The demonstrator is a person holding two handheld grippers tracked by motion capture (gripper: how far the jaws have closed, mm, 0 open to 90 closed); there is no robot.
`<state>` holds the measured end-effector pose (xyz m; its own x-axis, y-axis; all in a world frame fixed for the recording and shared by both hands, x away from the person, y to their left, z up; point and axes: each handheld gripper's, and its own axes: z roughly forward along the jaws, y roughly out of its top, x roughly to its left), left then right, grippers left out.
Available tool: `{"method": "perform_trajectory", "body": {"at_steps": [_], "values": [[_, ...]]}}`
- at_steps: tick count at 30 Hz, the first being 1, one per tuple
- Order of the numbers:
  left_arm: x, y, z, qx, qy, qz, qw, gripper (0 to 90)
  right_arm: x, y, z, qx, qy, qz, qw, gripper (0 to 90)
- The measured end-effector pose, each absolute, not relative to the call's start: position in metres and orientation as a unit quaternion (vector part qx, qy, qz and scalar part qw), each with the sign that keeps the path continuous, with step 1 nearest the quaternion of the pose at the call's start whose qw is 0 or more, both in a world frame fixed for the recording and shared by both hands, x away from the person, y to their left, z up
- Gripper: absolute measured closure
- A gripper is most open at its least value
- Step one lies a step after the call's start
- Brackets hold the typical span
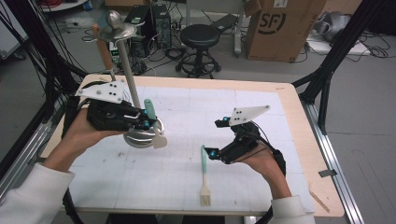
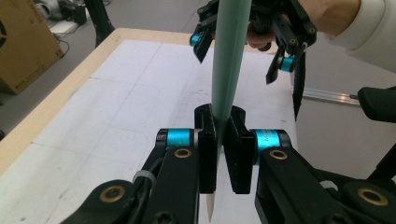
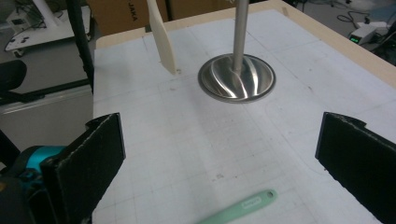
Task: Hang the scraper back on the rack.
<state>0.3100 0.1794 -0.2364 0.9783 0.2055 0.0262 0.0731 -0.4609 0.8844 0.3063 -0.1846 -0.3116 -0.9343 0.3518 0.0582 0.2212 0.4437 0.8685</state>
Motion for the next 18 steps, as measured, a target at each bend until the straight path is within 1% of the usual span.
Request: {"method": "perform_trajectory", "body": {"at_steps": [2,9,18], "values": [[0.311,0.186,-0.235,0.852,0.082,0.059,0.513,84.2,0.305,-0.190,-0.313,0.175,0.847,0.498,0.065,0.0],[0.311,0.212,-0.227,0.855,0.090,0.067,0.507,84.2,0.302,-0.206,-0.319,0.188,0.848,0.490,0.074,0.0],[0.315,0.229,-0.213,0.859,0.113,0.063,0.495,84.2,0.299,-0.218,-0.321,0.194,0.848,0.486,0.080,0.0]]}}
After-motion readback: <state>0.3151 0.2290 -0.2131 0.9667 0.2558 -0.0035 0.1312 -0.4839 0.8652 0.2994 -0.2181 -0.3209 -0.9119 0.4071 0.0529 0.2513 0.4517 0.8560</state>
